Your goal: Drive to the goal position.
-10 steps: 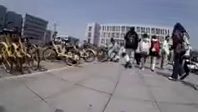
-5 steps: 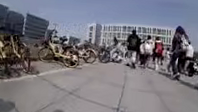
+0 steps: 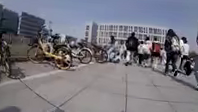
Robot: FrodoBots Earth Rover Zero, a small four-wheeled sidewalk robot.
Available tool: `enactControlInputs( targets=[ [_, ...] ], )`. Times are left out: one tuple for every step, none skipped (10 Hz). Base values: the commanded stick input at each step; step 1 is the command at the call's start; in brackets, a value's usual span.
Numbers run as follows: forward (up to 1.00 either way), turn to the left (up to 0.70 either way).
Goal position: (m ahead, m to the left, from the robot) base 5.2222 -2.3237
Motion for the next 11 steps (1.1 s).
enactControlInputs(
  targets=[
    [0.85, -0.33],
    [0.85, -0.33],
    [0.85, -0.33],
    [0.85, -0.33],
    [0.85, -0.33],
    [0.85, -0.33],
    [0.85, -0.33],
    [0.85, -0.33],
    [0.85, -0.33],
    [0.85, -0.33],
    [0.85, -0.33]
  ],
)
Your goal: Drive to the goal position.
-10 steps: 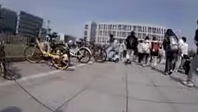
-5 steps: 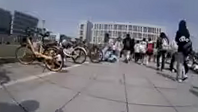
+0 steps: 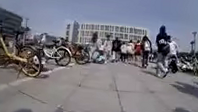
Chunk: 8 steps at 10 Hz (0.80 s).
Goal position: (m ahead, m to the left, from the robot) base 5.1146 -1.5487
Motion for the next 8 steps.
enactControlInputs(
  targets=[
    [0.85, -0.33],
    [0.85, -0.33],
    [0.85, -0.33],
    [0.85, -0.33],
    [0.85, -0.33],
    [0.85, -0.33],
    [0.85, -0.33],
    [0.85, -0.33]
  ],
)
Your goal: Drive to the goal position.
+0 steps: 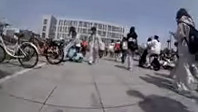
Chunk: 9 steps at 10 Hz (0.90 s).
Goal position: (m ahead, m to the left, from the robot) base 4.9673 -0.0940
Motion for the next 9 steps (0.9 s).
enactControlInputs(
  targets=[
    [0.85, -0.33],
    [0.85, -0.22],
    [0.85, 0.0],
    [0.85, 0.01],
    [0.85, 0.01],
    [0.85, 0.01],
    [0.85, 0.01],
    [0.85, 0.01],
    [0.85, 0.01]
  ],
)
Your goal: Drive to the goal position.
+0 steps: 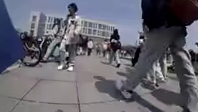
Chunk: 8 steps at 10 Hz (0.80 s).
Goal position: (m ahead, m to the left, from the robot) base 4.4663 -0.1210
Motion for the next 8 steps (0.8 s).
enactControlInputs(
  targets=[
    [0.85, 0.01],
    [0.85, 0.01],
    [0.85, 0.01],
    [0.85, 0.01],
    [0.85, 0.01],
    [0.85, 0.01],
    [0.85, -0.25],
    [0.85, -0.32]
  ],
)
